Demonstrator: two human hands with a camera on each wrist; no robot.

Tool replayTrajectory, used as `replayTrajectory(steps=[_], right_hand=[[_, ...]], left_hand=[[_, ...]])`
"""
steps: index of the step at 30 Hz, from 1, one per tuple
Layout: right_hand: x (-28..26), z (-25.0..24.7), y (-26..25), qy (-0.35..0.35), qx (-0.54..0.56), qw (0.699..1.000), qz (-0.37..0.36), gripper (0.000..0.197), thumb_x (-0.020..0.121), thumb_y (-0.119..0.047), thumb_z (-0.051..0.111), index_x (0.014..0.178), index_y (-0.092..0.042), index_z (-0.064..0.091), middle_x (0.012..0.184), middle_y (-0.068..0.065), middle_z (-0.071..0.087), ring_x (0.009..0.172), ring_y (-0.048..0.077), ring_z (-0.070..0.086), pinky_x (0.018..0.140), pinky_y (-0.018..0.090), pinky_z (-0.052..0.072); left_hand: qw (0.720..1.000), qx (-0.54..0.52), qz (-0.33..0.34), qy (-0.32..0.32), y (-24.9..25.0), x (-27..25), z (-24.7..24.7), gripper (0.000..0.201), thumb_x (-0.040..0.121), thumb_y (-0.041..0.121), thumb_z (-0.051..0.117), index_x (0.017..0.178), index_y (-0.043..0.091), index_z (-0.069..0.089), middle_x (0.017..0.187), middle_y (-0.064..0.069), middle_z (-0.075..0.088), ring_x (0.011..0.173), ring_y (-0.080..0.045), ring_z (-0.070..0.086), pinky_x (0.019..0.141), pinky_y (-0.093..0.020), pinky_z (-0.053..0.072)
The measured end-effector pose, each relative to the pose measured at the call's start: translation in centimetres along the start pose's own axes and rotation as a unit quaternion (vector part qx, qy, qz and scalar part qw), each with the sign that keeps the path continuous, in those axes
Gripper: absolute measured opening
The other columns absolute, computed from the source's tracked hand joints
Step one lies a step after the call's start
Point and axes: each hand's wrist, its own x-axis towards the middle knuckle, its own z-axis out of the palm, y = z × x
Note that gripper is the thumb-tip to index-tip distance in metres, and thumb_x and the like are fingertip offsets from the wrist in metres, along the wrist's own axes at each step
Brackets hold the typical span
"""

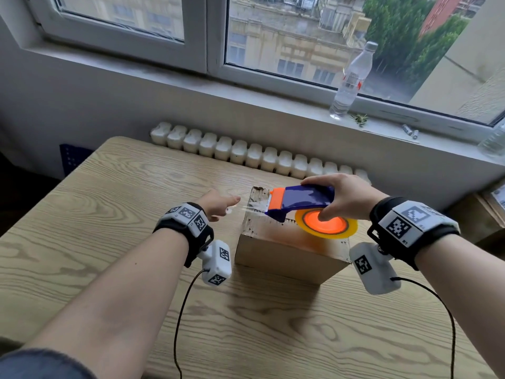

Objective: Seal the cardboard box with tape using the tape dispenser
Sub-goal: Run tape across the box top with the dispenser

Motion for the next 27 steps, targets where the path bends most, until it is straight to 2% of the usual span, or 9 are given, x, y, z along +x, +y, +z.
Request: replayTrajectory(steps=[2, 10, 11, 14, 15, 18, 20, 24, 27], right_hand=[[0.0, 0.0, -0.1, -0.002, -0.007, 1.000, 0.003, 0.073, 0.066, -0.014, 0.077, 0.130, -0.040, 0.053, 0.109, -0.008, 0.059, 0.094, 0.013, 0.051, 0.068, 0.022, 0.038], [0.2, 0.3, -0.1, -0.012, -0.003, 1.000, 0.004, 0.074, 0.064, -0.013, 0.077, 0.130, -0.039, 0.053, 0.111, -0.006, 0.061, 0.096, 0.016, 0.055, 0.079, 0.025, 0.044], [0.3, 0.4, -0.2, -0.013, -0.003, 1.000, 0.005, 0.074, 0.064, -0.013, 0.077, 0.130, -0.039, 0.053, 0.111, -0.005, 0.061, 0.096, 0.016, 0.055, 0.079, 0.026, 0.044], [0.4, 0.4, -0.2, -0.015, -0.005, 1.000, 0.007, 0.075, 0.064, -0.013, 0.077, 0.130, -0.039, 0.053, 0.111, -0.005, 0.061, 0.096, 0.016, 0.056, 0.080, 0.026, 0.045], [0.4, 0.4, -0.2, -0.015, -0.006, 1.000, 0.007, 0.075, 0.064, -0.013, 0.078, 0.130, -0.038, 0.053, 0.110, -0.006, 0.061, 0.096, 0.016, 0.055, 0.080, 0.025, 0.044], [0.4, 0.4, -0.2, -0.016, -0.008, 1.000, 0.008, 0.074, 0.065, -0.013, 0.078, 0.131, -0.038, 0.053, 0.106, -0.007, 0.058, 0.094, 0.015, 0.053, 0.078, 0.024, 0.042], [0.4, 0.5, -0.3, -0.017, -0.011, 1.000, 0.009, 0.075, 0.065, -0.013, 0.077, 0.131, -0.038, 0.053, 0.106, -0.006, 0.057, 0.094, 0.016, 0.053, 0.078, 0.026, 0.043], [0.5, 0.7, -0.5, -0.017, -0.025, 1.000, 0.006, 0.075, 0.062, -0.015, 0.076, 0.129, -0.040, 0.054, 0.107, -0.006, 0.059, 0.095, 0.017, 0.054, 0.080, 0.031, 0.050], [0.5, 0.8, -0.4, -0.013, -0.026, 1.000, 0.008, 0.074, 0.063, -0.015, 0.076, 0.129, -0.040, 0.054, 0.106, -0.005, 0.059, 0.095, 0.017, 0.053, 0.079, 0.030, 0.049]], left_hand=[[1.000, 0.012, 0.005, 0.000, 0.1, 0.0, 0.2, 0.051, 0.093, 0.041, 0.053, 0.126, 0.002, 0.055, 0.107, -0.009, 0.051, 0.098, -0.018, 0.051, 0.090, -0.033, 0.044], [0.996, 0.091, -0.011, -0.012, -0.7, 0.3, 1.8, 0.050, 0.100, 0.034, 0.043, 0.133, -0.003, 0.048, 0.112, -0.014, 0.055, 0.117, -0.028, 0.055, 0.098, -0.039, 0.044], [0.995, 0.099, -0.012, -0.011, -0.7, 0.4, 2.1, 0.052, 0.099, 0.036, 0.043, 0.129, -0.006, 0.049, 0.108, -0.014, 0.056, 0.113, -0.029, 0.057, 0.094, -0.038, 0.046], [0.989, 0.148, -0.005, 0.002, -0.3, 0.3, 3.2, 0.047, 0.099, 0.039, 0.041, 0.110, -0.005, 0.056, 0.076, -0.010, 0.054, 0.069, -0.020, 0.053, 0.063, -0.029, 0.042], [0.987, 0.162, -0.003, 0.003, -0.1, 0.2, 3.6, 0.052, 0.100, 0.038, 0.040, 0.115, -0.009, 0.056, 0.072, -0.010, 0.053, 0.065, -0.018, 0.050, 0.059, -0.028, 0.040], [0.976, 0.218, -0.003, -0.017, 0.3, 0.0, 4.0, 0.054, 0.102, 0.036, 0.034, 0.125, -0.009, 0.051, 0.106, -0.019, 0.061, 0.088, -0.025, 0.055, 0.059, -0.026, 0.041], [0.974, 0.224, 0.002, -0.025, 0.4, 0.2, 4.1, 0.045, 0.103, 0.031, 0.031, 0.124, -0.004, 0.051, 0.105, -0.015, 0.052, 0.086, -0.021, 0.050, 0.054, -0.021, 0.034], [0.986, 0.162, -0.023, -0.040, -0.2, 0.4, 4.2, 0.049, 0.100, 0.039, 0.036, 0.120, -0.003, 0.052, 0.105, -0.011, 0.049, 0.092, -0.021, 0.051, 0.067, -0.028, 0.046], [0.994, 0.113, -0.003, 0.004, -0.5, 0.6, 4.3, 0.031, 0.096, 0.031, 0.050, 0.081, 0.005, 0.056, 0.081, -0.008, 0.058, 0.079, -0.023, 0.058, 0.089, -0.039, 0.055]])
